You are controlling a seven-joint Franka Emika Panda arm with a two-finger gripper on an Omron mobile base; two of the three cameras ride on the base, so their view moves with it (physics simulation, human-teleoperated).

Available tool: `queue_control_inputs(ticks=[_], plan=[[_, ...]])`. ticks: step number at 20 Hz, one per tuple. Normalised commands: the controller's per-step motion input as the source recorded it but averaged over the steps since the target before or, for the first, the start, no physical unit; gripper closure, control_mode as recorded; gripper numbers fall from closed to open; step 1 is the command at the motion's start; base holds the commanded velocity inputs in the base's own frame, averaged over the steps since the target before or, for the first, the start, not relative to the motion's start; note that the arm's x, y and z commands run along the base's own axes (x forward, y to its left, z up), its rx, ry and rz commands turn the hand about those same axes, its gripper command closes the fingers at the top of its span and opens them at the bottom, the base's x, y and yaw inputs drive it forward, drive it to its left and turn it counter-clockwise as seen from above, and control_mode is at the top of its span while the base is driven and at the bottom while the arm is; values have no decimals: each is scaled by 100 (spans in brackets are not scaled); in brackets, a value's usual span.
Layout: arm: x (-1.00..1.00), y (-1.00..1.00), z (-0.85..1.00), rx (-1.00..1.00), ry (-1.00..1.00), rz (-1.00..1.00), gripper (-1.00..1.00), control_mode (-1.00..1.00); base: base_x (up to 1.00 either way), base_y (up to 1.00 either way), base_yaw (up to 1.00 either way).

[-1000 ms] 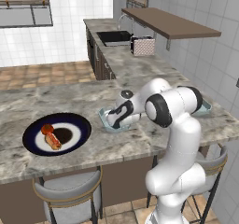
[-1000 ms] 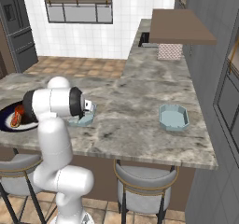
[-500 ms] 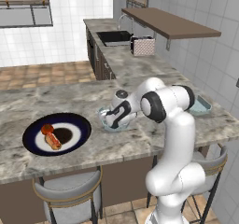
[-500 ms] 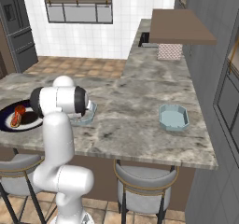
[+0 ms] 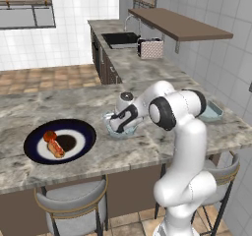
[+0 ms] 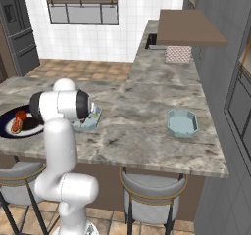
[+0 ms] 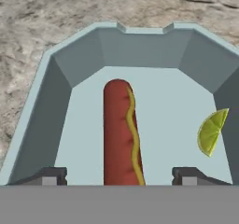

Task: Place one cooked food and one vegetable from the large plate to each tupperware container.

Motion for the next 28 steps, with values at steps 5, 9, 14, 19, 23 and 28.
queue_control_inputs(ticks=[5, 9, 14, 19, 23, 28], plan=[[-44, 0, 70, 0, -6, 0, -100, -100, 0, 0, 0], [-66, 26, 54, 7, 0, 0, -100, -100, 0, 0, 0], [-73, 62, 39, 13, 3, 0, -100, -100, 0, 0, 0], [-75, 81, 33, 9, 7, 0, -100, -100, 0, 0, 0], [-63, 92, 36, 1, 8, 0, -100, -100, 0, 0, 0], [-41, 52, 33, 0, 13, 0, -100, -100, 0, 0, 0]])
